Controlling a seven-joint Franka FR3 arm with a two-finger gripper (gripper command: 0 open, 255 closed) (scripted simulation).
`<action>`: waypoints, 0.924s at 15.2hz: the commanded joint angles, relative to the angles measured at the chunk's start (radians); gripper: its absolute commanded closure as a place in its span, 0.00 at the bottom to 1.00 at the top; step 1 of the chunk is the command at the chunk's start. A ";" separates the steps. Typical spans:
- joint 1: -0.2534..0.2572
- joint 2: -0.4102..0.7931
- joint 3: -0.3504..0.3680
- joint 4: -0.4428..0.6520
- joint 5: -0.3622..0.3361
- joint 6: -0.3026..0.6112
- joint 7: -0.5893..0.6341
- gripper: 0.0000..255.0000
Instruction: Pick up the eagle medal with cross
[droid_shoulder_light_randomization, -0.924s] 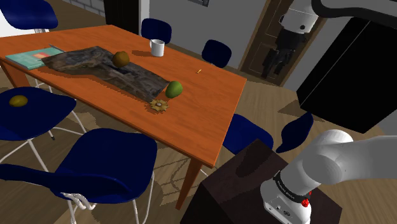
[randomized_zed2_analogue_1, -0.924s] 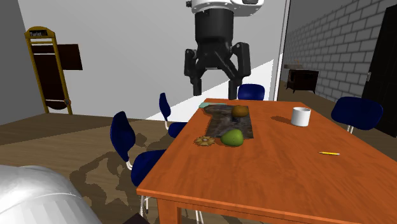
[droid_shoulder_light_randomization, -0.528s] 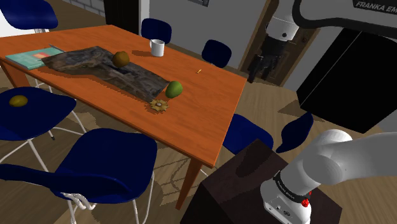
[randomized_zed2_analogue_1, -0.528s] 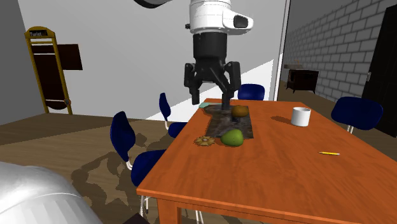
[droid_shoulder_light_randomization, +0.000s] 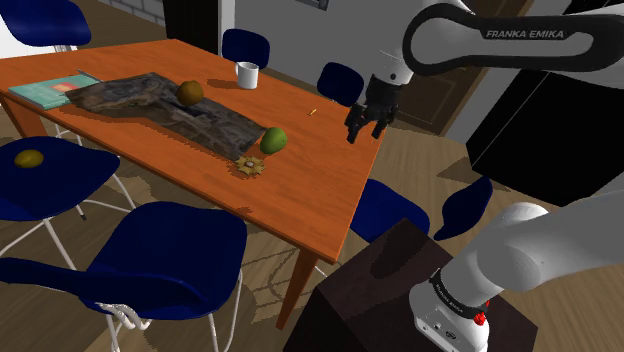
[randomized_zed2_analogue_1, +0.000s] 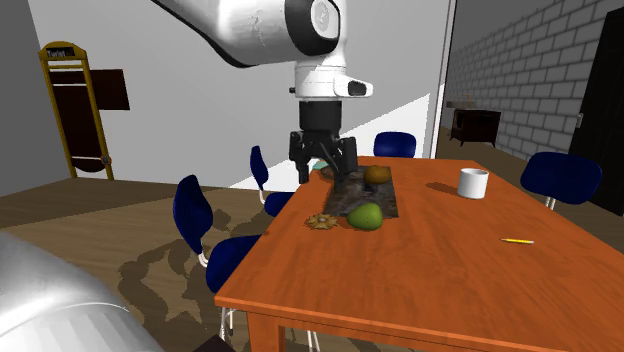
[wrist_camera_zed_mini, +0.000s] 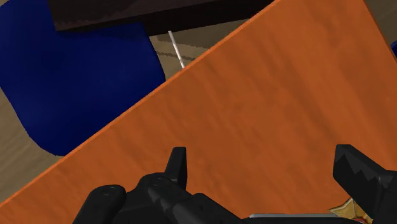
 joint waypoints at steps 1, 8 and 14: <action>0.008 0.051 0.029 0.001 0.013 0.058 0.043 0.00; 0.020 0.276 0.106 0.070 0.012 0.238 0.174 0.00; 0.035 0.492 0.152 0.183 -0.038 0.356 0.299 0.00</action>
